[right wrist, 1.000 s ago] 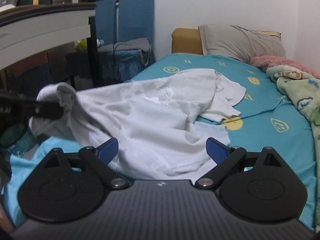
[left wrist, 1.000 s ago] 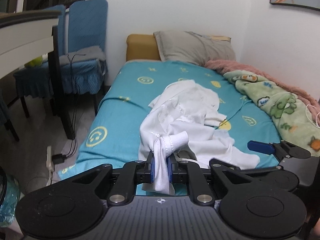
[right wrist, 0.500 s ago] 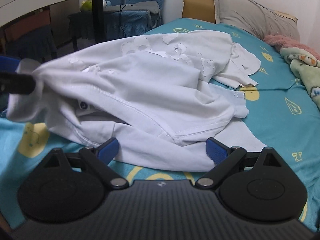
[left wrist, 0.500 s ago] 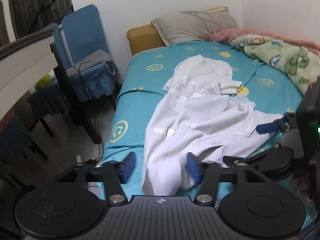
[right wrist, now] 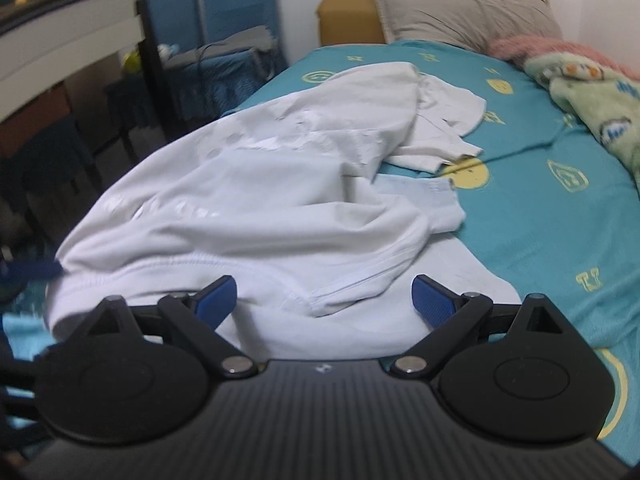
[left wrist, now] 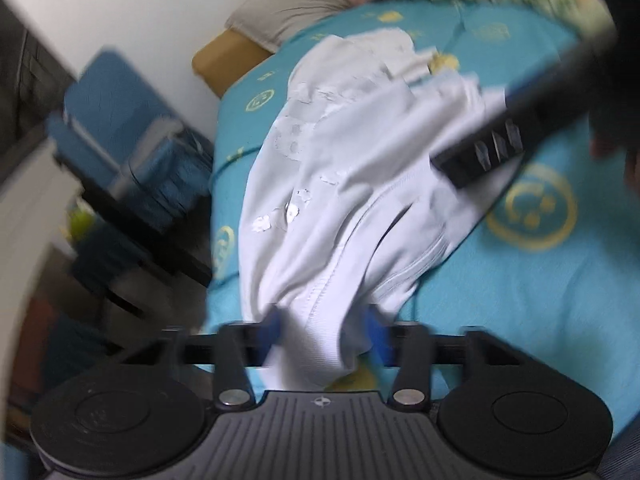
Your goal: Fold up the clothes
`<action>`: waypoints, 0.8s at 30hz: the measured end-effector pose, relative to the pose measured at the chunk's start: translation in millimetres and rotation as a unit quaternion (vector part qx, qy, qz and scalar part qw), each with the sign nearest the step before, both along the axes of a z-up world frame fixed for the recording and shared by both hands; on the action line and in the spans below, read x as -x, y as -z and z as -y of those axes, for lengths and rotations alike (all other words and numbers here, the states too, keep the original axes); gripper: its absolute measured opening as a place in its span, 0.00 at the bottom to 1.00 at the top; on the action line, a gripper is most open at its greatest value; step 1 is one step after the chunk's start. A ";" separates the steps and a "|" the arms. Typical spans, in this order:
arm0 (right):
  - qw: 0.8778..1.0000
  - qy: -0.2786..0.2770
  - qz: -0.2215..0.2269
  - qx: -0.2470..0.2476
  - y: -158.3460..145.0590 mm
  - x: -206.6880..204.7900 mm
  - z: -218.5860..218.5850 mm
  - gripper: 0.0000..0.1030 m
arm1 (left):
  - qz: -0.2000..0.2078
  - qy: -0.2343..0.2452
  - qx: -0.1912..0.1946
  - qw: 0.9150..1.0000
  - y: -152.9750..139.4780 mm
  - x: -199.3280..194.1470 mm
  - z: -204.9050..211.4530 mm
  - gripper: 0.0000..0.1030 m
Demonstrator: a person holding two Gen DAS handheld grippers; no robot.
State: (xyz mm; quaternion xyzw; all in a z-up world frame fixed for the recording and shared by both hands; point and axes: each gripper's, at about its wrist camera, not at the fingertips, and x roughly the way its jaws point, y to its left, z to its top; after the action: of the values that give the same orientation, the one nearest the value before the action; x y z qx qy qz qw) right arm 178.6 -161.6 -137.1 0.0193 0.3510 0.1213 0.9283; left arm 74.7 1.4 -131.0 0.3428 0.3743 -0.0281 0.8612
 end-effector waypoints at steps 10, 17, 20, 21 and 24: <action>0.995 -0.006 0.057 -0.082 -20.5 3.3 16.5 0.93 | 0.119 -0.036 0.202 0.972 -75.2 6.0 -32.2 0.09; 0.985 -0.116 0.127 -0.032 -33.9 17.5 -32.1 0.93 | 0.110 -0.047 0.277 0.954 -85.2 2.6 -48.4 0.09; 0.994 -0.065 0.089 -0.026 -22.4 -5.2 -27.8 0.93 | 0.116 -0.047 0.283 0.951 -82.4 4.4 -50.1 0.09; 0.996 -0.046 0.073 -0.025 -16.6 -13.0 -22.0 0.93 | 0.118 -0.048 0.285 0.950 -81.5 5.7 -49.7 0.08; 0.998 0.024 0.060 -0.021 -8.6 -24.2 -0.5 0.93 | 0.119 -0.055 0.278 0.952 -78.0 3.1 -49.4 0.08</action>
State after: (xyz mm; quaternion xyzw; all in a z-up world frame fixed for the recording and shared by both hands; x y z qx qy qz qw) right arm 202.8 -161.1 -128.5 0.0400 0.2910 0.1076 0.9498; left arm 71.6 50.8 -53.1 0.0699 0.2643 -0.0427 0.9609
